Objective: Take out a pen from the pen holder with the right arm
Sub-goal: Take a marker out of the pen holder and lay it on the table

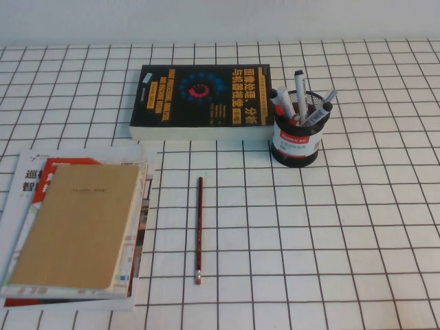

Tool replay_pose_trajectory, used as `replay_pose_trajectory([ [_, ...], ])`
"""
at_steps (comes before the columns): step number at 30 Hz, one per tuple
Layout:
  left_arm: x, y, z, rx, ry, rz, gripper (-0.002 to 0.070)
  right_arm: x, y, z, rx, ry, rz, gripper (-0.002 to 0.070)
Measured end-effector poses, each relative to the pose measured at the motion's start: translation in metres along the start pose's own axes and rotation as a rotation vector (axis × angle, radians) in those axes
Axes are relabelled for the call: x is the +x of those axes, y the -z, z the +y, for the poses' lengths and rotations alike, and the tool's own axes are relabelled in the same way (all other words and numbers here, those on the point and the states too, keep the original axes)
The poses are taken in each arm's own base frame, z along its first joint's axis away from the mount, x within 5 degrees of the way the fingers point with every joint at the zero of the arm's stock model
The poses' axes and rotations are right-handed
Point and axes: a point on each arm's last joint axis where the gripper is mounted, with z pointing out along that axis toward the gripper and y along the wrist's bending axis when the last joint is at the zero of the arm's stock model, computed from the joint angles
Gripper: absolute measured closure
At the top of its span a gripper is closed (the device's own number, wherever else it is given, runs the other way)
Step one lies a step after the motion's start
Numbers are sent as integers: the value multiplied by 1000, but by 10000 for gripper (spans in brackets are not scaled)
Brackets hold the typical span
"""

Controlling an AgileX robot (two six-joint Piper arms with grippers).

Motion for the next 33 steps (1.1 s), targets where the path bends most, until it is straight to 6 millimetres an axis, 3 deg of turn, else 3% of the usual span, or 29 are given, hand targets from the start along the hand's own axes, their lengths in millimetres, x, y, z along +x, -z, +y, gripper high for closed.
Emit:
replay_pose_trajectory([
  [33, 0, 0, 0, -2, -30, 0, 679, 0, 0, 1, -9, 1, 2, 692],
])
